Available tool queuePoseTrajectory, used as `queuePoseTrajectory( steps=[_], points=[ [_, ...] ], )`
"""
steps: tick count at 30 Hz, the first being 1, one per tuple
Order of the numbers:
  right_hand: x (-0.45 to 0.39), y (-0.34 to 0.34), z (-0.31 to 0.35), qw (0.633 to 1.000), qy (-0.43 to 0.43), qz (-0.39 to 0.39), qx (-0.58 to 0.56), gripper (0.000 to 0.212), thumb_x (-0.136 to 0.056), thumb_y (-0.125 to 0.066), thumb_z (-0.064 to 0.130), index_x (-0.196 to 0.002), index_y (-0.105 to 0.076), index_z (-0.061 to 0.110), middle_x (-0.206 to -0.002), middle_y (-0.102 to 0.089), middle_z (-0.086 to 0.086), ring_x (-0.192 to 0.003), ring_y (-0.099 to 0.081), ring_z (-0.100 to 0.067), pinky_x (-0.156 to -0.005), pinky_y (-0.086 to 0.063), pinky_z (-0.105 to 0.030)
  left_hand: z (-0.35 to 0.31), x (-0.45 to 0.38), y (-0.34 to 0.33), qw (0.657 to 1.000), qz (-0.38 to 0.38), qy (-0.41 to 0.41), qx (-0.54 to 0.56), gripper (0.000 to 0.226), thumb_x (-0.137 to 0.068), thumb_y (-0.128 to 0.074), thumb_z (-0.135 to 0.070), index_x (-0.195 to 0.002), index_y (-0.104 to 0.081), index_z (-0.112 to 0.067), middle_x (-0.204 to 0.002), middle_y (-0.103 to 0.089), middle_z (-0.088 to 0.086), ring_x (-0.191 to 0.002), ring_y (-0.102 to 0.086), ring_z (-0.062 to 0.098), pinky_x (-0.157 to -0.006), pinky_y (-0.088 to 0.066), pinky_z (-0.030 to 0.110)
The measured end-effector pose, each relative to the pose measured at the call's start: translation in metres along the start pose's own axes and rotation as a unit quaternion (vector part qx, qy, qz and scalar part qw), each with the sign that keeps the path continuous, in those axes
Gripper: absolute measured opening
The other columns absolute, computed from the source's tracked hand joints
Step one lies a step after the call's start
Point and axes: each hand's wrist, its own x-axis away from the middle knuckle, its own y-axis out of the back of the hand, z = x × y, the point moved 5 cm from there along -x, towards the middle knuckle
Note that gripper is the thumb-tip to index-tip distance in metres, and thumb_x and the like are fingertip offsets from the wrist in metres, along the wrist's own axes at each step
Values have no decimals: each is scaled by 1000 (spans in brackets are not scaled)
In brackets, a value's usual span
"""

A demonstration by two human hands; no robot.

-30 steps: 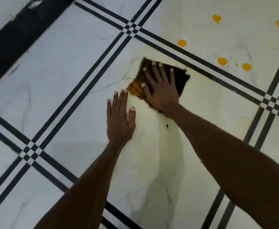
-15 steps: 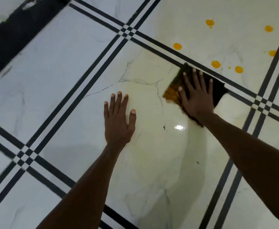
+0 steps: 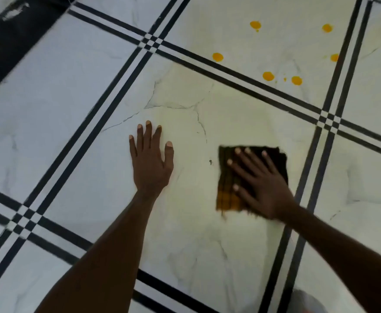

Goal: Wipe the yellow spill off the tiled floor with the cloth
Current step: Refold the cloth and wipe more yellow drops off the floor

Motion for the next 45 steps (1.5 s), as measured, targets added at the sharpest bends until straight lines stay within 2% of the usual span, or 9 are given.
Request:
queuePoseTrajectory(
  steps=[5,10,14,19,23,28,32,41,45],
  points=[
    [-95,5,-3,958,-265,-109,-8,64,-109,-20,56,-167,-21,28,-176,-13,-8,-164,-7,-29,-129,-5,-62,0,1,-3,1000,1,-7,-26,63,-107,-23,-49,-158,-41,-16,-170,-27,7,-161,-15,25,-131,-8,50],
    [-38,-13,115,997,-60,-48,-14,63,-110,-26,53,-167,-15,28,-177,-6,-4,-164,4,-26,-129,-3,-61,0,3,0,999,13,-18,-23,62,-108,-23,-46,-158,-40,-13,-170,-28,11,-160,-17,29,-130,-12,54],
    [43,-19,88,999,46,15,-9,66,-109,-35,56,-167,-13,34,-177,-3,2,-164,3,-20,-131,-6,-58,8,2,-1,998,58,-24,-25,67,-106,-18,-50,-162,-31,-16,-173,-18,9,-162,-7,27,-131,-5,52],
    [8,5,-37,989,-146,-30,-15,66,-108,-18,62,-167,-7,36,-177,-1,2,-164,4,-21,-131,-3,-60,7,4,-6,995,59,-41,-65,70,-106,-17,-54,-164,-24,-16,-174,-13,11,-162,-5,29,-131,-3,52],
    [-73,12,-44,943,-319,-89,-32,68,-107,-13,60,-167,-18,28,-176,-10,-7,-164,-5,-30,-130,1,-60,5,4,-8,994,73,-36,-76,76,-103,-14,-60,-165,-19,-15,-174,-8,10,-162,0,29,-130,2,52],
    [-66,2,53,991,-117,-55,-22,64,-109,-20,55,-168,-14,28,-177,-6,-3,-164,4,-25,-130,2,-58,-18,-4,-8,994,105,43,-7,89,-95,-9,-69,-163,-23,-13,-174,-10,12,-162,3,31,-129,6,57],
    [4,-8,34,999,-27,-18,-27,65,-110,-27,58,-167,-8,34,-177,2,5,-164,8,-17,-132,3,-52,-38,-28,-14,996,86,-38,10,73,-103,-20,-59,-161,-32,-16,-171,-24,7,-162,-8,29,-127,5,59],
    [-53,29,-172,937,-330,-100,-50,71,-106,-12,60,-168,-13,26,-177,-7,-2,-164,-1,-23,-131,-3,-58,-55,-96,-61,986,110,-107,-62,65,-106,-18,-50,-165,-22,-24,-174,-15,2,-162,-4,30,-127,0,64],
    [-123,37,-166,939,-320,-118,-38,69,-107,-17,53,-167,-20,19,-176,-15,-8,-163,-7,-29,-130,-5,-60,-59,-90,-68,985,81,-106,-113,61,-108,-15,-49,-166,-16,-29,-174,-10,-2,-162,-2,27,-127,-1,63]
  ],
)
